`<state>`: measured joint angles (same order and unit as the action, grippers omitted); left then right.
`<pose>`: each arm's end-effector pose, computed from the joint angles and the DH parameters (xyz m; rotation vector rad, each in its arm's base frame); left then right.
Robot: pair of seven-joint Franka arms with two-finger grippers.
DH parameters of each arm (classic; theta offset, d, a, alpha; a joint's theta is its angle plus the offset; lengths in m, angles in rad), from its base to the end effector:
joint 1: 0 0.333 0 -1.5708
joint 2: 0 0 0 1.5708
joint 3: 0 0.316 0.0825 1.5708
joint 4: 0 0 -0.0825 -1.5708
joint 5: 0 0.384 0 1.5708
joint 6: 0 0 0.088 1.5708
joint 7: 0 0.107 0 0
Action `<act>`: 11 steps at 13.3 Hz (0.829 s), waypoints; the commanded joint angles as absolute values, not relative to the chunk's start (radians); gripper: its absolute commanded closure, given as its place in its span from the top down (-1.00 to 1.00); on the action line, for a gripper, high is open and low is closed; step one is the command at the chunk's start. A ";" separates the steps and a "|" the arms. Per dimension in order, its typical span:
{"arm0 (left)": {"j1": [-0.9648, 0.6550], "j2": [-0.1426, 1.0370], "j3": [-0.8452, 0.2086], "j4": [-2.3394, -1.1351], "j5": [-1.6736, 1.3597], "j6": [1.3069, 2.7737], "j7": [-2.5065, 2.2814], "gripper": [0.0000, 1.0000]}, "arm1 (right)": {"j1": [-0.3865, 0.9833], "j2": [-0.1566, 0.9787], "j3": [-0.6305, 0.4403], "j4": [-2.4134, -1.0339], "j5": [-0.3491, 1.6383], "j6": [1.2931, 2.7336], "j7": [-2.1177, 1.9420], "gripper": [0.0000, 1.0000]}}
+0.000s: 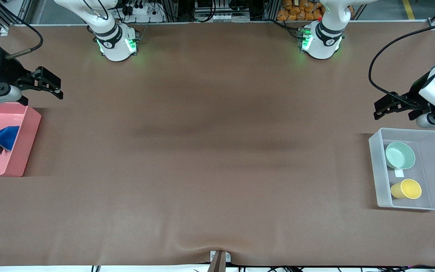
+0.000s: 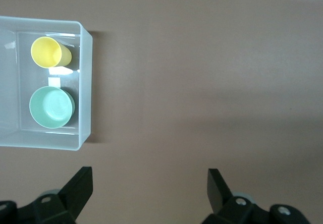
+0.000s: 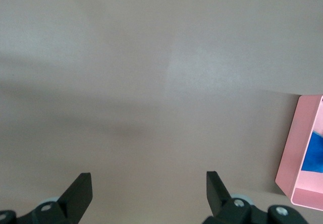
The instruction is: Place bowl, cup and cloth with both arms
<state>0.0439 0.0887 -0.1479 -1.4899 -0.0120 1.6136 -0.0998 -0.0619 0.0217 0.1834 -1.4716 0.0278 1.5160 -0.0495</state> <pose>0.5833 -0.0581 0.6167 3.1126 -0.0048 0.0517 0.5518 0.0692 0.6544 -3.0973 -0.2682 -0.0341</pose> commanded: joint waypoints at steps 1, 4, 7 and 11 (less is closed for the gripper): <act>0.018 -0.011 -0.124 -1.627 -0.034 1.670 -0.123 1.00 | -0.066 0.041 0.181 -1.434 0.028 1.497 -0.051 1.00; 0.015 -0.017 -0.121 -1.625 -0.028 1.626 -0.115 1.00 | -0.064 0.041 0.179 -1.434 0.031 1.497 -0.051 1.00; 0.006 -0.017 -0.135 -1.571 0.057 1.551 -0.112 1.00 | -0.064 0.041 0.179 -1.434 0.029 1.497 -0.051 1.00; 0.003 -0.014 -0.129 -1.531 0.043 1.513 -0.120 1.00 | -0.077 0.041 0.175 -1.437 0.029 1.496 -0.057 1.00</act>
